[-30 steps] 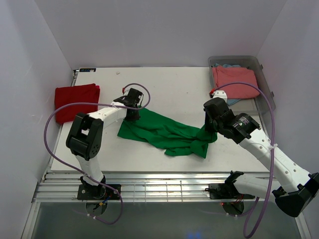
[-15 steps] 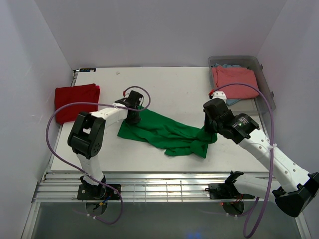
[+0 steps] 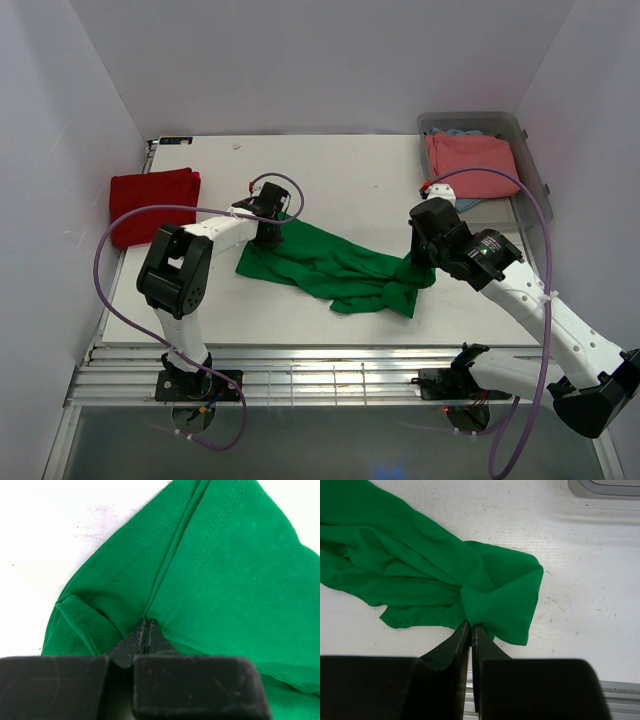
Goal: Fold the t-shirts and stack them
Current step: Flatten the tshirt out
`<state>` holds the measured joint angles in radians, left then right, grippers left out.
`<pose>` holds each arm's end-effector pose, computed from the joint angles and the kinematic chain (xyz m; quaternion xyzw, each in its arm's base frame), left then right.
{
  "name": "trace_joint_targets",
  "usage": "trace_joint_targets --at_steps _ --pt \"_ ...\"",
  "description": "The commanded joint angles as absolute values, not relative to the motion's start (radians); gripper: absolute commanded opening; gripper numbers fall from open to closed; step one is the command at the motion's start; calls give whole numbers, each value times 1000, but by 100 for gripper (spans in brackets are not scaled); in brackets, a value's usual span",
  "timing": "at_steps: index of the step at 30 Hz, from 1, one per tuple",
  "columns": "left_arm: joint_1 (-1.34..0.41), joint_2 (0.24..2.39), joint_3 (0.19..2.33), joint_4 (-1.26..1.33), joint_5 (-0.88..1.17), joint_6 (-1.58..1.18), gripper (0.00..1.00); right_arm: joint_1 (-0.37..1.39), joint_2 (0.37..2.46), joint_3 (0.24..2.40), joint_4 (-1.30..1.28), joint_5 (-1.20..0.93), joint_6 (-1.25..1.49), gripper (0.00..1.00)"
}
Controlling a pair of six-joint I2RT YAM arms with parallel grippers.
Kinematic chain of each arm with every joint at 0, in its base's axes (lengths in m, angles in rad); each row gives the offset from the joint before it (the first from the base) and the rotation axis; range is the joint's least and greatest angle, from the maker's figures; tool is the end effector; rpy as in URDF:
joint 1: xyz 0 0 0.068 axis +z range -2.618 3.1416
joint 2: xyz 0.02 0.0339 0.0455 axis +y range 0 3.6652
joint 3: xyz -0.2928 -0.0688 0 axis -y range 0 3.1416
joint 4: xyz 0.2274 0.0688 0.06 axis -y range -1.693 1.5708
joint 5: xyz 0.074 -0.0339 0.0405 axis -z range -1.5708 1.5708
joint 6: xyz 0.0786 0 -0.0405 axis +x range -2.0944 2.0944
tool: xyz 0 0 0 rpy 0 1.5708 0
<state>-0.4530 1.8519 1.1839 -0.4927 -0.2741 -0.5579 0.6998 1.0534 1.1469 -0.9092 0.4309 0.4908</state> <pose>0.3479 -0.1457 0.1638 -0.0786 0.9671 0.0194 0.2412 0.1708 0.1009 0.3431 -0.0163 0.9113 0.0374 0.4096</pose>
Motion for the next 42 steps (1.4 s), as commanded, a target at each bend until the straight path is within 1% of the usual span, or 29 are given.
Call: trace_joint_targets --at_steps 1,6,9,13,20,23,25,26,27,29,30,31,34,36,39,41,42 --pt "-457 1838 1192 -497 -293 -557 0 699 1038 1132 -877 430 500 8" --pt "-457 1792 1265 -538 -327 -543 0 699 1052 1156 -893 455 497 8" --pt "-457 1750 1333 -580 -360 -522 0 701 1061 1232 -913 485 480 8" --pt "-457 1730 1484 -647 -371 -506 0 699 1098 1356 -959 523 453 8" --pt "-457 1657 1545 -707 -370 -502 0 699 1144 1514 -1002 554 393 8" --pt "-457 1571 1537 -764 -385 -512 0 699 1143 1618 -1051 499 385 8" --pt "-457 1502 1536 -779 -434 -540 0 703 1102 1695 -1054 473 379 8" --pt "-457 1421 1540 -781 -452 -545 0 701 1082 1721 -1051 465 374 8" --pt "-457 1379 1567 -788 -472 -551 0 703 1051 1755 -1048 454 367 8" --pt "-457 1289 1630 -823 -520 -566 0 701 1034 1891 -1060 434 330 8" --pt "-457 1267 1714 -840 -526 -572 0 701 1034 1948 -1066 427 316 8" --pt "-457 1250 1758 -856 -529 -584 0 700 1041 2070 -1106 420 302 8" --pt "-457 1178 1863 -865 -476 -581 0 696 1049 2183 -1117 359 239 8" --pt "-457 1129 1887 -864 -437 -581 0 695 1023 2180 -1088 350 216 8" --pt "-457 1063 1873 -861 -382 -562 0 695 994 2093 -1080 348 204 8" --pt "-457 1042 1856 -899 -332 -543 0 693 1006 2085 -1139 277 207 8" --pt "-457 1028 1850 -914 -261 -545 0 695 1008 2088 -1161 243 209 8"
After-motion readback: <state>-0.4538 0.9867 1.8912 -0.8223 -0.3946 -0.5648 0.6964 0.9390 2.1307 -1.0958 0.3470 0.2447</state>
